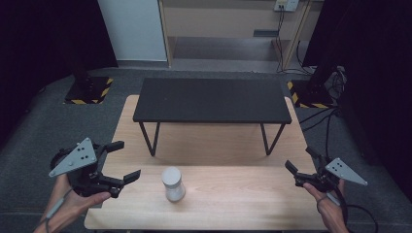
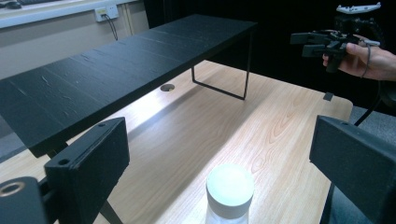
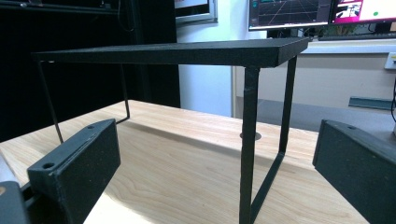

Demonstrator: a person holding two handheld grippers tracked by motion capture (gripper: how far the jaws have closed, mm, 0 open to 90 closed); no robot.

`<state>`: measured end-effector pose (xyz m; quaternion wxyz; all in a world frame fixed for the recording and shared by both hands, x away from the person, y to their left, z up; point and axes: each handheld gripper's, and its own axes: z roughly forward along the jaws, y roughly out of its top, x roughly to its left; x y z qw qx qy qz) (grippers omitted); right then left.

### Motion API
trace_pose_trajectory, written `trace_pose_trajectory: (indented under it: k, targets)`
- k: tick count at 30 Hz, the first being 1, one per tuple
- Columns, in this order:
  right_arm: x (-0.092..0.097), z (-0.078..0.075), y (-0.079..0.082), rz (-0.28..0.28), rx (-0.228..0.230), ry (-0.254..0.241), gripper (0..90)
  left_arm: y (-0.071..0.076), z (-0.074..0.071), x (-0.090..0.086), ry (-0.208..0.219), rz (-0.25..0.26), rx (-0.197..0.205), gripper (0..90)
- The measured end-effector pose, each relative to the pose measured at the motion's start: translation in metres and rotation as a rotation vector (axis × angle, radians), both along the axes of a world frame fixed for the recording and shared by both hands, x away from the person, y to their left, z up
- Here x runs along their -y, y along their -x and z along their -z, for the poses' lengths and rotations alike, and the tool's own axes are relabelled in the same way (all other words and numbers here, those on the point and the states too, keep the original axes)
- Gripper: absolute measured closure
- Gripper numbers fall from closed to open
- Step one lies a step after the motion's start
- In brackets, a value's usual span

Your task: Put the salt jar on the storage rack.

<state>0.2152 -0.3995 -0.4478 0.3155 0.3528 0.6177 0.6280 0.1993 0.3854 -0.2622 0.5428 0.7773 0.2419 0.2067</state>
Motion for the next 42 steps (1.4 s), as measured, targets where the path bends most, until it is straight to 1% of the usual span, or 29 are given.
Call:
trace_pose_trajectory:
  k: [1, 2, 4, 6, 7, 8, 9, 10, 11, 12, 15, 16, 17, 18, 19, 20, 22, 23, 24, 27, 32, 34, 35, 36, 38, 39, 42]
  targets:
    - [0.0, 0.0, 0.0, 0.0, 0.0, -0.001, 0.7, 0.001, 0.004, 0.001, 0.008, -0.007, 0.001, 3.5]
    - [0.0, 0.0, 0.0, 0.0, 0.0, -0.001, 0.7, 0.001, 0.004, 0.001, 0.008, -0.007, 0.001, 3.5]
    - [0.0, 0.0, 0.0, 0.0, 0.0, -0.001, 0.7, 0.004, 0.009, 0.005, 0.002, -0.024, 0.002, 3.5]
    - [0.0, 0.0, 0.0, -0.002, 0.0, 0.001, 0.7, 0.004, 0.011, 0.006, -0.002, -0.027, 0.001, 3.5]
    - [0.0, 0.0, 0.0, -0.004, -0.002, -0.001, 0.7, 0.004, 0.015, 0.01, -0.014, -0.027, -0.003, 3.6]
    - [0.0, 0.0, 0.0, -0.005, -0.003, -0.002, 0.7, 0.003, 0.018, 0.011, -0.015, -0.027, -0.006, 3.6]
    - [0.0, 0.0, 0.0, -0.006, -0.004, -0.001, 0.7, 0.003, 0.018, 0.011, -0.015, -0.027, -0.006, 3.6]
    - [0.0, 0.0, 0.0, -0.007, -0.004, -0.001, 0.7, 0.003, 0.022, 0.013, -0.015, -0.028, -0.009, 3.6]
    - [0.0, 0.0, 0.0, -0.007, -0.004, -0.001, 0.8, 0.002, 0.027, 0.017, -0.026, -0.031, -0.011, 3.6]
    - [0.0, 0.0, 0.0, -0.007, -0.005, -0.002, 0.8, 0.0, 0.03, 0.019, -0.032, -0.028, -0.016, 3.6]
    - [0.0, 0.0, 0.0, -0.007, -0.006, -0.001, 0.8, -0.002, 0.037, 0.023, -0.031, -0.021, -0.021, 3.7]
    - [0.0, 0.0, 0.0, -0.007, -0.007, -0.003, 0.8, -0.006, 0.043, 0.028, -0.045, -0.013, -0.036, 3.8]
    - [0.0, 0.0, 0.0, -0.007, -0.007, -0.003, 0.8, -0.006, 0.043, 0.028, -0.045, -0.013, -0.036, 3.7]
    - [0.0, 0.0, 0.0, -0.008, -0.007, -0.005, 0.8, -0.009, 0.048, 0.031, -0.04, -0.007, -0.052, 3.7]
    - [0.0, 0.0, 0.0, -0.008, -0.007, -0.005, 0.8, -0.009, 0.048, 0.031, -0.04, -0.007, -0.052, 3.7]
    - [0.0, 0.0, 0.0, -0.01, -0.007, -0.005, 0.9, -0.011, 0.051, 0.033, -0.042, -0.004, -0.06, 3.7]
    - [0.0, 0.0, 0.0, -0.01, -0.007, -0.005, 0.9, -0.017, 0.057, 0.039, -0.06, 0.005, -0.086, 3.7]
    - [0.0, 0.0, 0.0, -0.01, -0.007, -0.005, 0.9, -0.017, 0.057, 0.039, -0.06, 0.005, -0.086, 3.7]
    - [0.0, 0.0, 0.0, -0.011, -0.007, -0.006, 0.9, -0.021, 0.062, 0.044, -0.07, 0.011, -0.104, 3.7]
    - [0.0, 0.0, 0.0, -0.012, -0.008, -0.006, 1.0, -0.024, 0.065, 0.047, -0.073, 0.013, -0.113, 4.0]
    - [0.0, 0.0, 0.0, -0.017, -0.005, -0.005, 1.0, -0.034, 0.072, 0.056, -0.102, 0.013, -0.134, 4.4]
    - [0.0, 0.0, 0.0, -0.018, -0.006, -0.006, 1.0, -0.038, 0.075, 0.059, -0.102, 0.007, -0.145, 4.8]
    - [0.0, 0.0, 0.0, -0.018, -0.006, -0.006, 1.0, -0.043, 0.078, 0.061, -0.102, 0.012, -0.153, 5.1]
    - [0.0, 0.0, 0.0, -0.018, -0.006, -0.006, 1.0, -0.043, 0.078, 0.061, -0.102, 0.012, -0.153, 5.5]
    - [0.0, 0.0, 0.0, -0.019, -0.007, -0.006, 1.1, -0.05, 0.08, 0.064, -0.124, 0.038, -0.158, 5.8]
    - [0.0, 0.0, 0.0, -0.019, -0.007, -0.006, 1.1, -0.05, 0.08, 0.064, -0.124, 0.038, -0.158, 5.9]
    - [0.0, 0.0, 0.0, -0.02, -0.006, -0.005, 1.2, -0.056, 0.084, 0.064, -0.129, 0.061, -0.162, 6.6]
